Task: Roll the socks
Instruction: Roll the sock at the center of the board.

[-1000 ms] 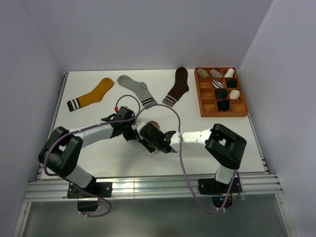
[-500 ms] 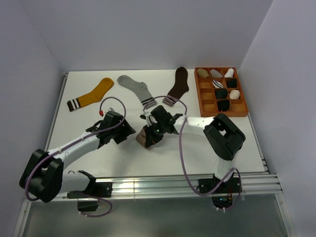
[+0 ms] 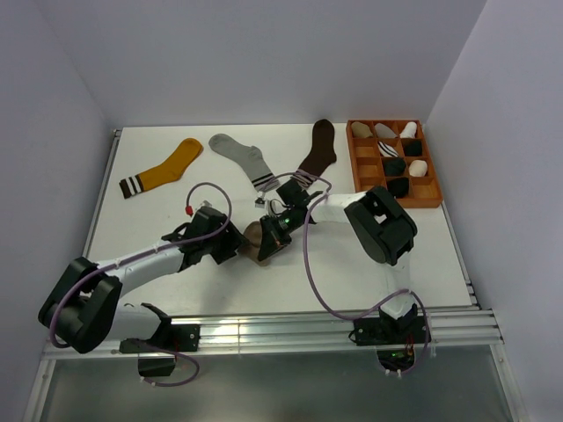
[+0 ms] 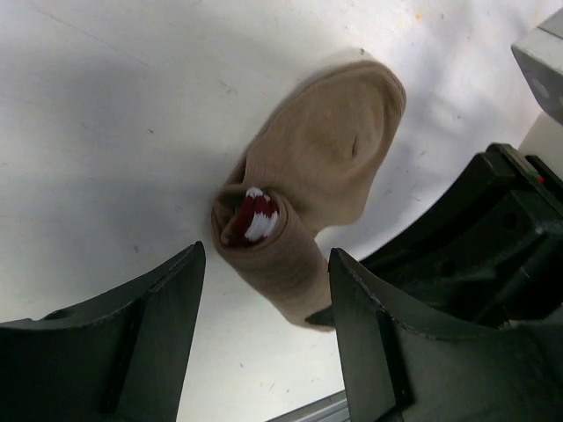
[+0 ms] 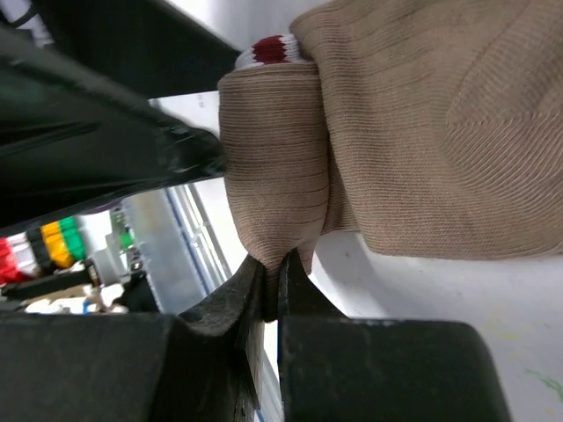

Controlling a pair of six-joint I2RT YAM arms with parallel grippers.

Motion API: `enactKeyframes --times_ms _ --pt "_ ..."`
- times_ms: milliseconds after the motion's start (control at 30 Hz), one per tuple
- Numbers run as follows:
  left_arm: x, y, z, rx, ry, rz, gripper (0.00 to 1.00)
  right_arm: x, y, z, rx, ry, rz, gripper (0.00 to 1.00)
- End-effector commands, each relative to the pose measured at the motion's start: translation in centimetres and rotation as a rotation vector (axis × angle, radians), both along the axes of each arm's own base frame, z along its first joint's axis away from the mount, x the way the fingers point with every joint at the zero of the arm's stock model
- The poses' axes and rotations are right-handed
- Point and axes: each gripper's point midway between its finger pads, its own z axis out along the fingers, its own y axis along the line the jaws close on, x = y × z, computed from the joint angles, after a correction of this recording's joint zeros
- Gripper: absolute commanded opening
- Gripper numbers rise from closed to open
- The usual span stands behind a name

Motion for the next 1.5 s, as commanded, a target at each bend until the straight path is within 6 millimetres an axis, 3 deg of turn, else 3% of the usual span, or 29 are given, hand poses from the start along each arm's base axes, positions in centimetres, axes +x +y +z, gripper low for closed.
enactKeyframes --times_ms 0,300,533,767,833,933,1100,1133,1167,1200,1233,1267,1300,1333,1367,1467 --pt "0.8 -0.5 0.1 -0.035 -0.022 0.032 0.63 0.0 0.8 1.2 0.049 0.046 0.021 0.00" --pt "1.1 0.2 -2.6 0.022 0.040 0.086 0.60 0.7 1.0 0.5 0.026 0.049 0.020 0.00" --pt "1.5 0.3 -2.7 0.074 0.038 0.049 0.56 0.9 1.1 0.4 0.021 0.043 0.024 0.00" --pt "0.1 1.1 -4.6 0.102 0.102 0.061 0.38 1.6 1.5 0.8 0.027 -0.003 -0.001 0.00" --pt "-0.1 1.3 -4.9 0.116 0.115 0.060 0.23 1.8 1.5 0.8 0.027 -0.035 -0.013 0.03" --pt "-0.4 1.6 -5.2 0.137 0.129 0.055 0.17 2.4 1.2 1.2 -0.003 -0.092 -0.050 0.13" --pt "-0.7 1.8 -5.8 0.176 0.159 0.026 0.16 4.0 0.3 3.5 -0.065 -0.323 -0.131 0.38" --pt "-0.8 1.7 -5.8 0.174 0.167 0.019 0.16 4.5 0.2 4.0 -0.075 -0.377 -0.154 0.40" --pt "-0.9 1.7 -6.0 0.179 0.175 0.014 0.16 4.5 0.4 6.0 -0.056 -0.455 -0.171 0.41" --pt "-0.9 1.7 -6.2 0.184 0.183 0.014 0.16 5.2 -0.6 5.4 -0.119 -0.526 -0.225 0.41" --pt "-1.1 1.7 -6.3 0.184 0.190 0.009 0.16 5.7 -0.7 6.2 -0.120 -0.592 -0.256 0.42" --pt "-1.1 1.6 -6.3 0.180 0.193 0.005 0.16 5.2 -0.4 8.1 -0.098 -0.665 -0.273 0.42" --pt "-1.0 1.5 -6.3 0.180 0.196 0.005 0.16 4.8 -1.0 7.7 -0.130 -0.720 -0.285 0.42" --pt "-1.0 1.4 -6.2 0.176 0.195 0.003 0.16 5.4 -1.1 8.4 -0.136 -0.800 -0.330 0.42" --pt "-1.0 1.4 -6.2 0.177 0.199 0.002 0.16 4.5 -1.2 8.9 -0.122 -0.837 -0.330 0.42" --pt "-0.9 1.3 -6.1 0.176 0.199 0.000 0.16 1.9 0.7 9.5 -0.048 -0.868 -0.266 0.42"
